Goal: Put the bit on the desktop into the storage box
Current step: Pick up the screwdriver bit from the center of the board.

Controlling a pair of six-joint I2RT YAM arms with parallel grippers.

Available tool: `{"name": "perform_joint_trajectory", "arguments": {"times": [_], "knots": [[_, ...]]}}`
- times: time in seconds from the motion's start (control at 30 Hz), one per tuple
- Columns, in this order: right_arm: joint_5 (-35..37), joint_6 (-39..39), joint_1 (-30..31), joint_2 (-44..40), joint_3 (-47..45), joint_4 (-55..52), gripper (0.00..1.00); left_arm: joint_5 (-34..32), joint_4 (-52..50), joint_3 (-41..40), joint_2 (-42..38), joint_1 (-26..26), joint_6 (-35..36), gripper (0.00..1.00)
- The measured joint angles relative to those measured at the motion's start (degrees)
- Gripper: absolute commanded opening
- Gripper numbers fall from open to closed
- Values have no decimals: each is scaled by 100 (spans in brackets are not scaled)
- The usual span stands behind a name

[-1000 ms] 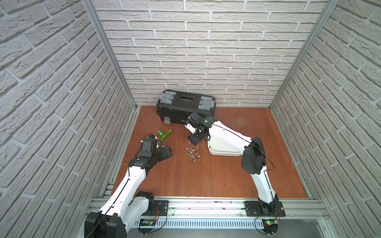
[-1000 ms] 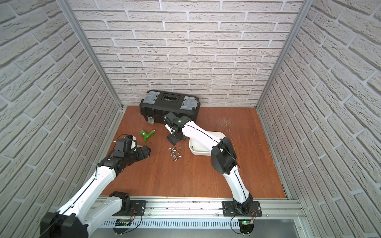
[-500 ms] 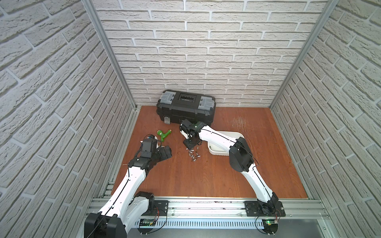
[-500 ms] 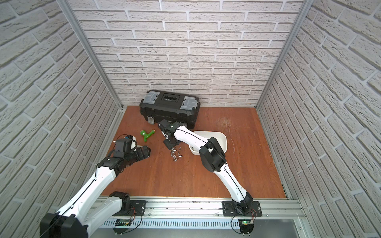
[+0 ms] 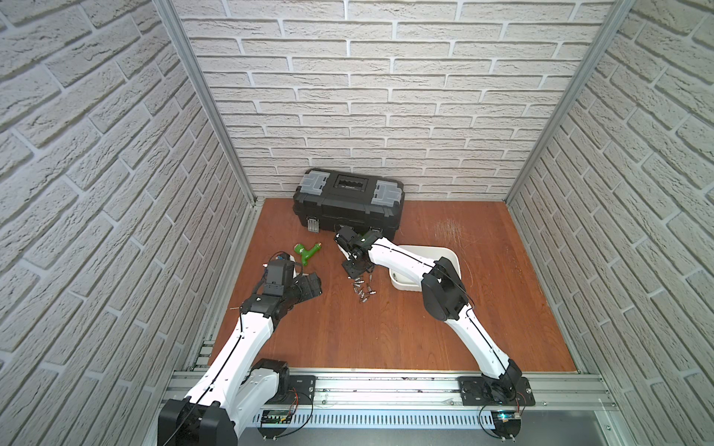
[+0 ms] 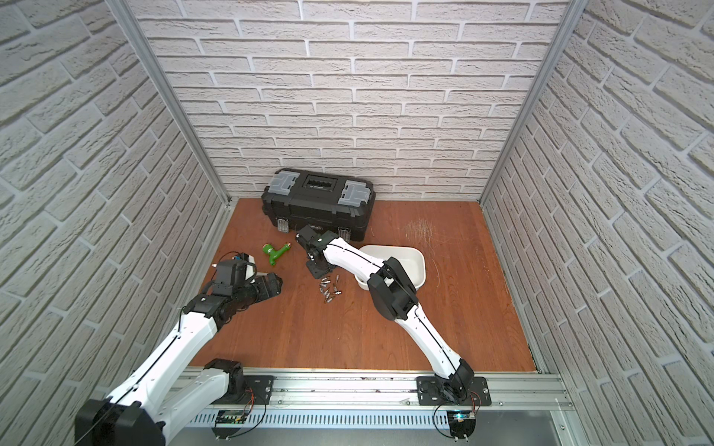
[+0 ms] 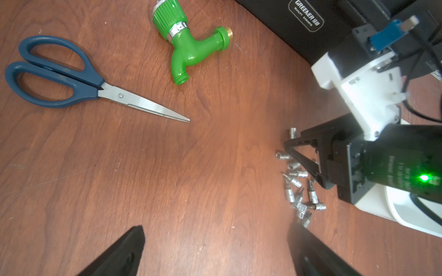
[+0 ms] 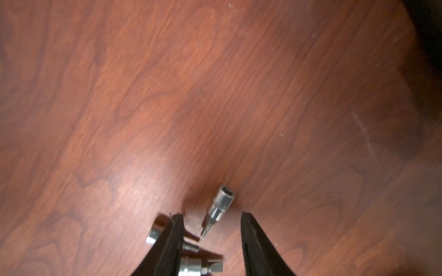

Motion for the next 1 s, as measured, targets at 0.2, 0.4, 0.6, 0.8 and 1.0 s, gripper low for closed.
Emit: {"name": "perform_joint_trajectory", "arguments": {"times": [0.2,0.4,0.6,0.8,1.0], "knots": [[-7,81,-4,31,7,85,37,-4,0,0,0,0,2,98],[-44,109,-11,76,52,140,28,-7,0,0,0,0,2,98],[-61,127,-28,98,70,186,21,-7,0,0,0,-4,2,98],[-55,120,-37,107,72,227,13,-7,0,0,0,-4,2,98],[-50,116,-37,107,74,234,10,-7,2,0,13,-4,2,98]]}}
